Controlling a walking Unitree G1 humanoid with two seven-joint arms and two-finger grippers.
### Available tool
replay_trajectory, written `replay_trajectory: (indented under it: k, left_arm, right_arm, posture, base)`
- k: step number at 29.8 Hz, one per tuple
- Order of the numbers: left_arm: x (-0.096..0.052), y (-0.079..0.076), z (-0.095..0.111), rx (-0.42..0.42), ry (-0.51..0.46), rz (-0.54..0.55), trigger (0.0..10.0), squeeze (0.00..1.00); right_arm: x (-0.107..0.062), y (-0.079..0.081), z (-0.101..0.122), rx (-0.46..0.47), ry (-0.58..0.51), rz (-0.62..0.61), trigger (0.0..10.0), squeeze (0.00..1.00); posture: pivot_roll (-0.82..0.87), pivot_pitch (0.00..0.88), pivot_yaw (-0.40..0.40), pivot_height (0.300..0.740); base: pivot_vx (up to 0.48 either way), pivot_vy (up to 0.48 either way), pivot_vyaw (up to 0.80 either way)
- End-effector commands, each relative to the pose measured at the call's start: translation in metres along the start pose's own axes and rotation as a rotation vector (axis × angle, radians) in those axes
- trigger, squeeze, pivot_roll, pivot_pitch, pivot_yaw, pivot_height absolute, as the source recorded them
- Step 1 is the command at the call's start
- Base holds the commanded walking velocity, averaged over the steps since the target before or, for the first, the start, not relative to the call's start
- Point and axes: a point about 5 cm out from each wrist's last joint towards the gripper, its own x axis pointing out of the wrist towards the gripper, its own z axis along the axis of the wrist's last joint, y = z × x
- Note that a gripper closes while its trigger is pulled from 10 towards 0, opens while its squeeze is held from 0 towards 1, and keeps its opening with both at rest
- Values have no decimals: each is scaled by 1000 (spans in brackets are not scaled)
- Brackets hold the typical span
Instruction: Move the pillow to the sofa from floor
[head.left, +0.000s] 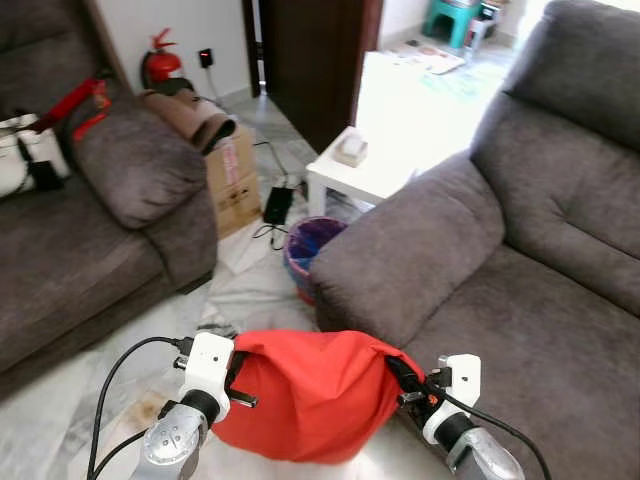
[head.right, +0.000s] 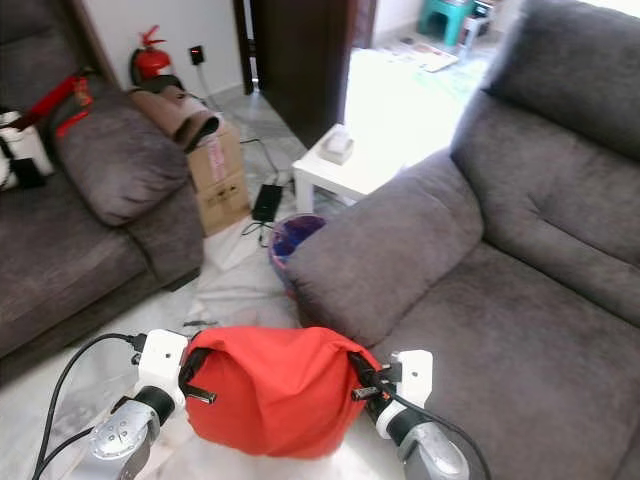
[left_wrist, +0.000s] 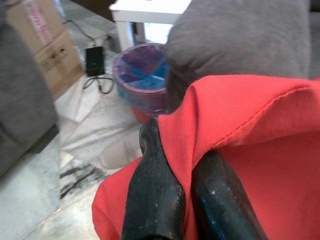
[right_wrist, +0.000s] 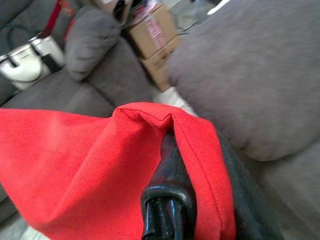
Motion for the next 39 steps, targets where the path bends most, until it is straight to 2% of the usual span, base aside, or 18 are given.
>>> replay_trajectory:
  k: [1, 4, 9, 12, 17, 22, 27, 30, 39]
  left_arm:
    - [1, 4, 19, 47, -79, 2, 10000, 0]
    - [1, 3, 18, 108, -64, -9, 10000, 0]
    - [1, 4, 18, 82, -65, 2, 10000, 0]
    - [0, 1, 10, 111, -16, -23, 10000, 0]
    - [-3, 0, 8, 118, -14, -19, 10000, 0]
    - [-3, 1, 7, 209, 5, -13, 10000, 0]
    - [-3, 2, 11, 137, -26, -7, 10000, 0]
    - [-3, 3, 8, 155, -2, -10, 10000, 0]
    - [-5, 1, 11, 119, -31, -18, 10000, 0]
  right_arm:
    - [2, -1, 11, -14, -51, -10, 10000, 0]
    - [1, -2, 10, -1, -42, -25, 10000, 0]
    - [2, -5, 7, -1, -32, -62, 10000, 0]
    - [4, -7, 2, -14, 5, -83, 10000, 0]
    - [4, -10, 3, -17, 4, -97, 10000, 0]
    - [5, -10, 2, -24, 10, -93, 10000, 0]
    - [7, -11, 4, -27, 6, -99, 10000, 0]
    - [7, -10, 3, -66, 24, -73, 10000, 0]
    - [7, -14, 5, -85, 25, -74, 10000, 0]
  posture:
    - [67, 164, -5, 740]
    - [71, 166, -7, 740]
    - [77, 168, -7, 740]
    - [75, 170, -4, 740]
    - [77, 171, -6, 740]
    - [82, 172, -9, 740]
    - [83, 173, -12, 740]
    - [85, 172, -12, 740]
    - [87, 172, -13, 740]
  base:
    - [0, 0, -788]
    - [0, -320, -788]
    - [0, -171, -785]
    - [0, 0, -785]
    - [0, 0, -786]
    - [0, -192, -783]
    - [0, -384, -783]
    - [0, 0, -785]
    - [0, 0, -785]
